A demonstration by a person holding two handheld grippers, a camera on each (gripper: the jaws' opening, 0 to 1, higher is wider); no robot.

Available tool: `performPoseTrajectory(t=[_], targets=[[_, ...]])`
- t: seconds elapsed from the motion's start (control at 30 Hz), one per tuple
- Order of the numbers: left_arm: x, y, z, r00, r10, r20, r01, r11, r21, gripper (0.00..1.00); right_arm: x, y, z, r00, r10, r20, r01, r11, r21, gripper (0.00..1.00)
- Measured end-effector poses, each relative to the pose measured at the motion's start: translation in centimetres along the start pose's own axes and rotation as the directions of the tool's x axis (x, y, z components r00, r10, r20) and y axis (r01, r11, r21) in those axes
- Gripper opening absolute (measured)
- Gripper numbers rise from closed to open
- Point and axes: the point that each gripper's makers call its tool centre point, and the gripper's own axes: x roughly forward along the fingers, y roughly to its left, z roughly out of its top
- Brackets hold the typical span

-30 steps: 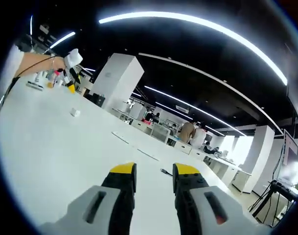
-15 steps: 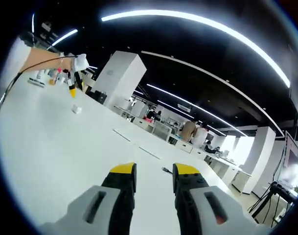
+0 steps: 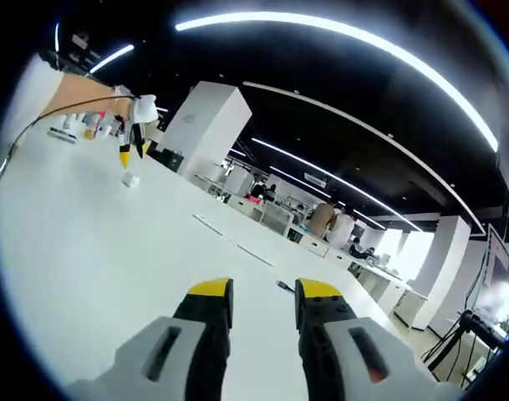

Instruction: Plug the desk Type‑C cable into the charger adapter.

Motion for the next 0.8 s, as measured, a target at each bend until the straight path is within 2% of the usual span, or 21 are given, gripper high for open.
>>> performPoseTrajectory(t=[0.3,0.53,0.8], targets=[[1.6,-0.4,-0.3,0.995,-0.081,-0.054,0.084,0.995,0.059,0.51,0.1,0.0,-0.3,1.000,-0.001,-0.015,0.001,1.000,-0.007,0.29],[3.5,-1.0,-0.7,0.983,-0.161,-0.092,0.168,0.983,0.078,0.49,0.5,0.1,-0.7,0.999,0.001,-0.034,-0.002,1.000,-0.020,0.29],[5.2,-0.8,-0.5,0.970,-0.219,-0.102,0.228,0.970,0.086,0.47,0.8,-0.2,-1.2,0.999,-0.001,-0.049,0.000,1.000,-0.015,0.29]])
